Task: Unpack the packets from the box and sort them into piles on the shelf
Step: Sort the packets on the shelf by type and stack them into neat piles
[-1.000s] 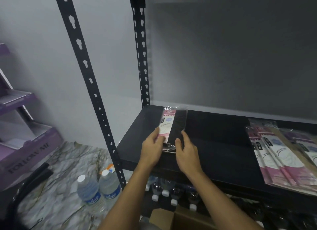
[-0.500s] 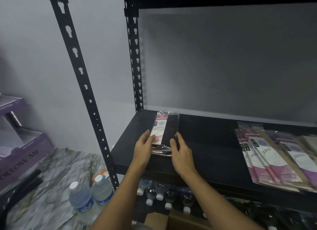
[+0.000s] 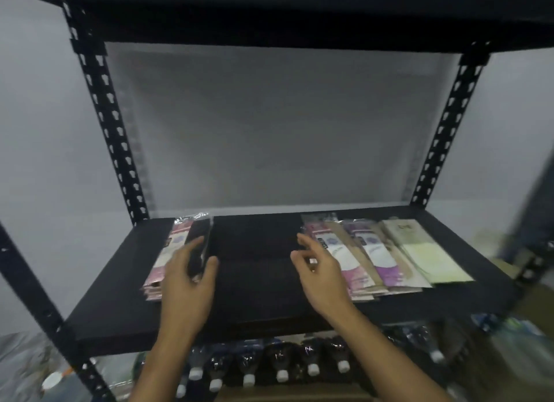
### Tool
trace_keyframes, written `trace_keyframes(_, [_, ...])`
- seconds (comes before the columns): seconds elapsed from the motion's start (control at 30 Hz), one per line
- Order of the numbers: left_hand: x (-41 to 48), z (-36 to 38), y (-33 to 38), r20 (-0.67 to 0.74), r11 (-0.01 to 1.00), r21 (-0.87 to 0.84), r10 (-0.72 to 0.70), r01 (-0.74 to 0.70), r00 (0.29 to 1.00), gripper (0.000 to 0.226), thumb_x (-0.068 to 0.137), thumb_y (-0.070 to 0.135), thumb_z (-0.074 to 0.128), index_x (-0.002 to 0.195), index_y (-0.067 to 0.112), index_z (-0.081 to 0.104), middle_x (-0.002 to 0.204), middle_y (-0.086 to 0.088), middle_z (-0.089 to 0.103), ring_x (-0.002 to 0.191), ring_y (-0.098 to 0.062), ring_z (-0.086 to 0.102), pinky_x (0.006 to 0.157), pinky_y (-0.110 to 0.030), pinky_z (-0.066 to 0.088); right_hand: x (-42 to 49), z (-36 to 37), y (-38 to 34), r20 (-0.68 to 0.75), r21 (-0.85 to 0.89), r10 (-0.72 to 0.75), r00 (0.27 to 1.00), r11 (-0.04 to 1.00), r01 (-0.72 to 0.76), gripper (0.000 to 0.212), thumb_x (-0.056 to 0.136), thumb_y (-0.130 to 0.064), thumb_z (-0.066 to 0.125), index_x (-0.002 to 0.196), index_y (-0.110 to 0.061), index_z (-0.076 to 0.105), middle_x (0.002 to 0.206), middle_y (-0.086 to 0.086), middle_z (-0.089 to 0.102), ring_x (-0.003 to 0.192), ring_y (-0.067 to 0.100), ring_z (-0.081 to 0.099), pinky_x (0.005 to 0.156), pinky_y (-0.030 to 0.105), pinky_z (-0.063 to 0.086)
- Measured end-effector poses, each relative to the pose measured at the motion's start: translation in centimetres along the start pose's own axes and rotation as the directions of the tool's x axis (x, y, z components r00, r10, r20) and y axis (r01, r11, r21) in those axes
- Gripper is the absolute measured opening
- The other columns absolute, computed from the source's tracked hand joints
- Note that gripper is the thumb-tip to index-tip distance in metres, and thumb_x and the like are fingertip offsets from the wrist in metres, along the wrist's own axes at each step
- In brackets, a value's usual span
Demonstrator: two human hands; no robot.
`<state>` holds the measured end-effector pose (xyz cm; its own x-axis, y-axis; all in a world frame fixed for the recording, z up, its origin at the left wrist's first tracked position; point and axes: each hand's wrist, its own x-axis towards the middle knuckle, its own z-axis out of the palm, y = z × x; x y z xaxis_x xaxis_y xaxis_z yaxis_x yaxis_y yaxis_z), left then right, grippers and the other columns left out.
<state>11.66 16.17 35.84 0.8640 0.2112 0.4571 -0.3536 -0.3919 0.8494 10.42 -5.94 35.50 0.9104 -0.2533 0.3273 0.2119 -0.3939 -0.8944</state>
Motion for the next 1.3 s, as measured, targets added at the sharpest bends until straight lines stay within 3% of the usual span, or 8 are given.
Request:
trace_keyframes(0.27, [-4.8, 13.1, 3.4, 0.362, 0.972, -0.183, -0.075, 0.149, 0.929, 0.037, 0.091, 0.018, 0.064, 0.125, 0.029, 0.056, 0.130, 0.009, 0.057, 0.120, -0.005, 0.052, 0.105, -0.031, 0.043, 0.9, -9.1, 4.2, -0.135, -0.160, 0.032, 0.990, 0.986, -0.054, 0.034, 0.093, -0.025, 0.056, 0.126, -0.021, 0.055, 0.125, -0.004, 0.058, 0.116, 0.014, 0.053, 0.098, 0.033, 0.045])
trace_keyframes(0.4, [-6.3, 17.7, 4.7, 0.457, 0.952, -0.208, -0.110, 0.226, 0.883, 0.037, 0.093, 0.021, 0.062, 0.129, 0.024, 0.053, 0.130, 0.006, 0.056, 0.113, -0.005, 0.057, 0.096, -0.029, 0.050, 0.7, -9.8, 6.2, -0.102, -0.197, 0.039, 0.994, 0.979, -0.059, 0.036, 0.093, -0.025, 0.055, 0.128, -0.019, 0.053, 0.126, -0.003, 0.056, 0.113, 0.008, 0.052, 0.086, 0.010, 0.040])
trace_keyframes(0.53, [-6.7, 20.0, 5.1, 0.426, 0.964, -0.156, -0.133, 0.217, 0.895, 0.042, 0.093, 0.030, 0.061, 0.133, 0.027, 0.049, 0.132, 0.009, 0.048, 0.114, -0.008, 0.055, 0.097, -0.030, 0.048, 0.8, -9.5, 6.9, -0.085, -0.164, 0.063, 0.994, 0.983, -0.076, 0.036, 0.092, -0.023, 0.056, 0.128, -0.020, 0.053, 0.128, -0.004, 0.054, 0.109, 0.004, 0.051, 0.073, -0.003, 0.037])
trace_keyframes(0.77, [-7.0, 21.7, 4.8, 0.380, 0.988, -0.027, -0.129, 0.150, 0.916, 0.054, 0.089, 0.034, 0.065, 0.139, 0.024, 0.046, 0.137, 0.010, 0.046, 0.122, -0.014, 0.049, 0.107, -0.043, 0.043, 1.4, -10.9, 8.3, -0.070, -0.261, 0.076, 0.995, 0.961, -0.092, 0.041, 0.094, -0.039, 0.048, 0.132, -0.022, 0.048, 0.135, -0.004, 0.047, 0.114, 0.008, 0.046, 0.095, 0.026, 0.038])
trace_keyframes(0.93, [-6.7, 21.8, 4.4, 0.366, 0.991, -0.022, -0.118, 0.136, 0.923, 0.050, 0.091, 0.015, 0.063, 0.139, 0.016, 0.047, 0.130, 0.008, 0.048, 0.114, -0.009, 0.051, 0.100, -0.026, 0.044, 1.7, -11.4, 8.4, -0.061, -0.316, 0.058, 0.996, 0.946, -0.074, 0.043, 0.095, -0.043, 0.045, 0.133, -0.024, 0.046, 0.136, -0.003, 0.047, 0.115, 0.010, 0.049, 0.096, 0.028, 0.041])
trace_keyframes(1.1, [-6.1, 21.2, 3.8, 0.365, 0.983, -0.038, -0.155, 0.181, 0.918, 0.048, 0.093, 0.011, 0.058, 0.139, 0.016, 0.047, 0.129, 0.012, 0.046, 0.107, 0.000, 0.049, 0.074, 0.004, 0.037, 2.3, -10.6, 8.1, -0.092, -0.263, 0.047, 0.995, 0.962, -0.070, 0.040, 0.093, -0.033, 0.053, 0.130, -0.019, 0.051, 0.135, -0.002, 0.051, 0.115, 0.009, 0.049, 0.097, 0.026, 0.042])
trace_keyframes(1.23, [-5.8, 20.7, 3.5, 0.359, 0.974, -0.090, -0.161, 0.206, 0.920, 0.044, 0.093, 0.010, 0.055, 0.136, 0.018, 0.050, 0.133, 0.005, 0.049, 0.115, -0.009, 0.054, 0.099, -0.027, 0.048, 2.3, -10.5, 8.2, -0.096, -0.231, 0.089, 0.991, 0.967, -0.110, 0.044, 0.092, -0.031, 0.056, 0.133, -0.015, 0.051, 0.137, 0.000, 0.051, 0.123, 0.015, 0.048, 0.105, 0.037, 0.042])
trace_keyframes(1.3, [-5.7, 20.6, 3.4, 0.350, 0.966, -0.124, -0.170, 0.225, 0.921, 0.042, 0.095, 0.010, 0.053, 0.135, 0.022, 0.052, 0.130, 0.007, 0.050, 0.111, -0.005, 0.056, 0.094, -0.026, 0.050, 2.2, -10.2, 8.3, -0.083, -0.226, 0.103, 0.991, 0.967, -0.120, 0.046, 0.092, -0.030, 0.057, 0.134, -0.015, 0.050, 0.138, 0.000, 0.051, 0.124, 0.014, 0.048, 0.105, 0.032, 0.041])
